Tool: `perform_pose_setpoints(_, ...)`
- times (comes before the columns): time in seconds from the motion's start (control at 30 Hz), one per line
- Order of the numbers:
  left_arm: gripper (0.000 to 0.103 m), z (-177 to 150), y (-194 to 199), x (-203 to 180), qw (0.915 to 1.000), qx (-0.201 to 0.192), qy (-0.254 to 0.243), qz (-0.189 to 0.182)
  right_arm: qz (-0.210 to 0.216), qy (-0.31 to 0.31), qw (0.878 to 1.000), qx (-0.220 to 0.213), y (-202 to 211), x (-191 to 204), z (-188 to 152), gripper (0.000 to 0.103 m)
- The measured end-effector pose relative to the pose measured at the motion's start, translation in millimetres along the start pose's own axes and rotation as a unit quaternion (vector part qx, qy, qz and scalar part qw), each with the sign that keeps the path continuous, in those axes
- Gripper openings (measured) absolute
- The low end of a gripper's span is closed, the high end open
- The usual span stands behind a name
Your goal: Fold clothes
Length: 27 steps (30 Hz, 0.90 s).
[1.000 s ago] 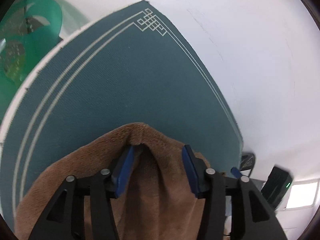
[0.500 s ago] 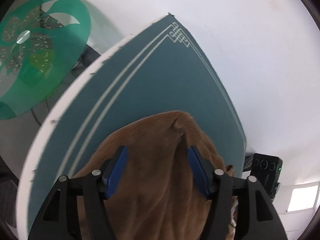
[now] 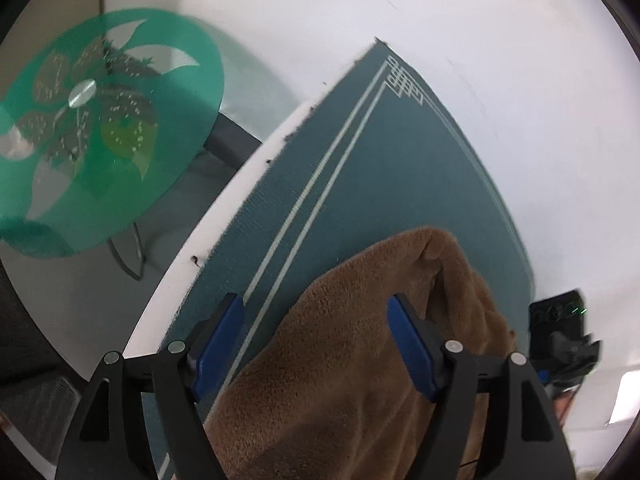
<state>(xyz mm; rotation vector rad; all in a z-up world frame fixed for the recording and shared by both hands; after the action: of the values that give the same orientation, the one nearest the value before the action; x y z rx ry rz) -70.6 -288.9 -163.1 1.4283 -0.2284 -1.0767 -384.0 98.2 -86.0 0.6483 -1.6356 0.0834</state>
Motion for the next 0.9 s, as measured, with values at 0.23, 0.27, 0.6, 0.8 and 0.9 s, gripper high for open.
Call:
perform_pose_setpoints(0.23,0.081,-8,-6,-10,0.9967,-0.001,-0.070,0.041,0.030,-0.044,0.998,-0.045,16,-6,27,0.085)
perform_pose_setpoints(0.27,0.081,-9,-8,-10,0.9959,0.000,-0.079,0.044,0.044,-0.055,0.996,-0.059,24,-7,35,0.085)
perform_pose_setpoints(0.6,0.081,-23,-11,-14,0.9901,0.025,-0.134,0.031,0.056,0.018,0.948,-0.313,171,35,99,0.085)
perform_pose_setpoints(0.8,0.081,-21,-9,-5,0.9924,0.029,-0.115,0.031,-0.120,0.126,0.953,-0.248,188,59,84,0.085)
perform_pose_setpoints(0.9,0.081,-24,-6,1,0.9914,0.032,-0.121,0.040,-0.309,0.170,0.907,-0.232,194,49,68,0.085)
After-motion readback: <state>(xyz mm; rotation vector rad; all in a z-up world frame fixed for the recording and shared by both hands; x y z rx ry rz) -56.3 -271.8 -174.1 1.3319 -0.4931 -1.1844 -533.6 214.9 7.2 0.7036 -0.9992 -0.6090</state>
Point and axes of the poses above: each gripper's, at about its wrist camera, not at the fingertips, and y roughly against the way its jaws point, x to its left, z to its top, the point moved 6 cm from there along -y, roughly the way its jaws point, and after that the axes turned 5 degrees about -y, right-handed, at the moved point
